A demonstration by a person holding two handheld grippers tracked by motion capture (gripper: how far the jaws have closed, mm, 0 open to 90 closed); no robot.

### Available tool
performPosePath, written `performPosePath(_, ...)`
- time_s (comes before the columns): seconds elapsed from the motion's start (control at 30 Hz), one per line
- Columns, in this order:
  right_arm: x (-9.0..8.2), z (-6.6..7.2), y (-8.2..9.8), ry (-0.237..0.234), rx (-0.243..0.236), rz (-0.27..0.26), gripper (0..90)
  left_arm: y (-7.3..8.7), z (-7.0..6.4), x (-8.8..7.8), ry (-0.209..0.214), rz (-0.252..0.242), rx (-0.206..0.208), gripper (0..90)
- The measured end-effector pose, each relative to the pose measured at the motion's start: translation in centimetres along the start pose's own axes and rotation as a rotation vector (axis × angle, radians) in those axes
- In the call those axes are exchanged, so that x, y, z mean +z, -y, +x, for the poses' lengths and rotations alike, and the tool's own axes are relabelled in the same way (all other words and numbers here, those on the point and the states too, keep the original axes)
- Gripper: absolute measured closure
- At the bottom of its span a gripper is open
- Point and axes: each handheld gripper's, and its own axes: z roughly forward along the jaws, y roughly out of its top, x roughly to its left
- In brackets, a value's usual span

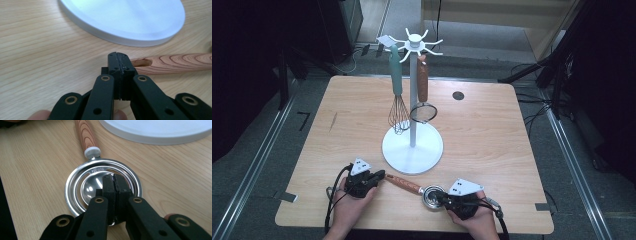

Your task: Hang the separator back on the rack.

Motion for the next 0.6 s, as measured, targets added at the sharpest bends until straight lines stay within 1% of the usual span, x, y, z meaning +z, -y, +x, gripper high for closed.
performPosePath(0.1, -0.4, -0.3, 0.1, 0.009, 0.008, 0.009, 88.9, 0.0, -0.5, 0.1, 0.015, 0.006, 0.013, 90.0)
performPosePath(0.2, -0.8, -0.4, -0.1, -0.006, 0.022, -0.01, 86.6, 0.0, -0.7, 0.2, 0.018, 0.008, 0.019, 90.0)
performPosePath(0.33, -1.1, -0.2, -1.1, -0.025, 0.027, -0.033, 82.5, 0.1, -0.9, 0.2, 0.021, 0.008, 0.02, 90.0)
performPosePath(0.4, -0.9, 0.1, -1.6, -0.027, 0.009, -0.025, 80.5, 0.2, -1.0, 0.1, 0.027, 0.008, 0.022, 90.0)
performPosePath(0.53, -0.1, 0.7, -2.4, -0.041, -0.029, -0.011, 76.3, 0.2, -1.1, 0.1, 0.031, 0.009, 0.021, 90.0)
performPosePath(0.6, 0.4, 1.0, -2.8, -0.038, -0.054, -0.002, 73.2, 0.2, -1.2, 0.1, 0.037, 0.01, 0.024, 90.0)
